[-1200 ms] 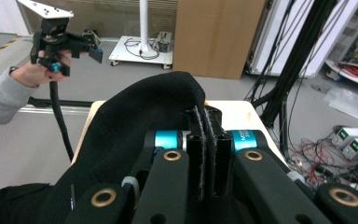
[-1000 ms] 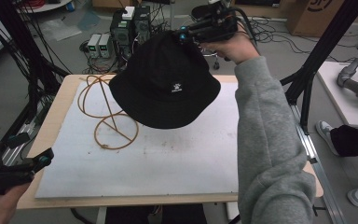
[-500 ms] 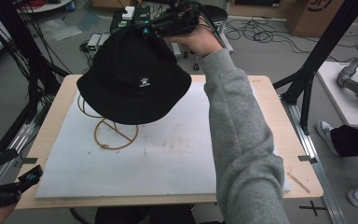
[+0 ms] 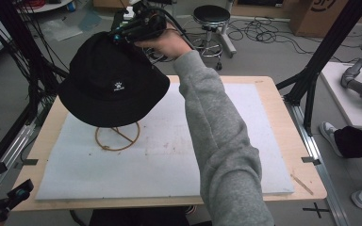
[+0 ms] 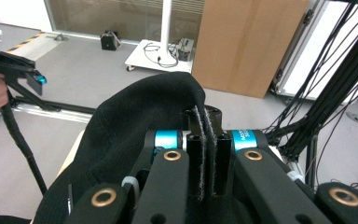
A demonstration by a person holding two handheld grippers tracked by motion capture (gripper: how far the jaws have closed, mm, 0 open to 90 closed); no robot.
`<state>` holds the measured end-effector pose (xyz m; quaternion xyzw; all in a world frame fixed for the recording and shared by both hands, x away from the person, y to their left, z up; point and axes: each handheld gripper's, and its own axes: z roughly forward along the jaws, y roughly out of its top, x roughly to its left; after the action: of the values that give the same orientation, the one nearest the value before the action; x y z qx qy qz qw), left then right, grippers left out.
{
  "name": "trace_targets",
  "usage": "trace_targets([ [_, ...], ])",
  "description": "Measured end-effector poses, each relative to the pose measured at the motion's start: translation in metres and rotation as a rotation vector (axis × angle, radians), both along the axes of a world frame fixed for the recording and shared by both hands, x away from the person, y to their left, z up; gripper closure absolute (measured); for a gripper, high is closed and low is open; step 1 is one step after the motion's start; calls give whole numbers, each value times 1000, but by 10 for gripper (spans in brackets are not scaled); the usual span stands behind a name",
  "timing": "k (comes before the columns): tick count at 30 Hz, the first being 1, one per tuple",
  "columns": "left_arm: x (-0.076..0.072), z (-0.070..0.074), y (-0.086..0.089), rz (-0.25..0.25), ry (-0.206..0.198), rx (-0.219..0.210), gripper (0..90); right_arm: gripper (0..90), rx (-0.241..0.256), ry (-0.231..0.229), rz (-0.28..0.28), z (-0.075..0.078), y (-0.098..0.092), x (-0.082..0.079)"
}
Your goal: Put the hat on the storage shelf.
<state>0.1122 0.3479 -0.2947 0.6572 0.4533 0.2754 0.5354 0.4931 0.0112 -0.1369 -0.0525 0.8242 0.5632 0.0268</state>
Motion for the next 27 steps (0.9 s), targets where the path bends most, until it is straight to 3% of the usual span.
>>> trace_targets([
  [4, -3, -2, 2, 5, 5, -5, 57, 893, -13, 26, 3, -14, 18, 6],
  [15, -9, -2, 4, 8, 6, -4, 57, 892, -73, 74, 28, -36, 43, 13],
  [24, -8, -4, 5, 10, 15, -7, 58, 891, -77, 133, 38, -69, 45, 13],
  [27, -7, -5, 3, 5, 19, -4, 57, 890, -74, 150, 41, -72, 44, 12],
])
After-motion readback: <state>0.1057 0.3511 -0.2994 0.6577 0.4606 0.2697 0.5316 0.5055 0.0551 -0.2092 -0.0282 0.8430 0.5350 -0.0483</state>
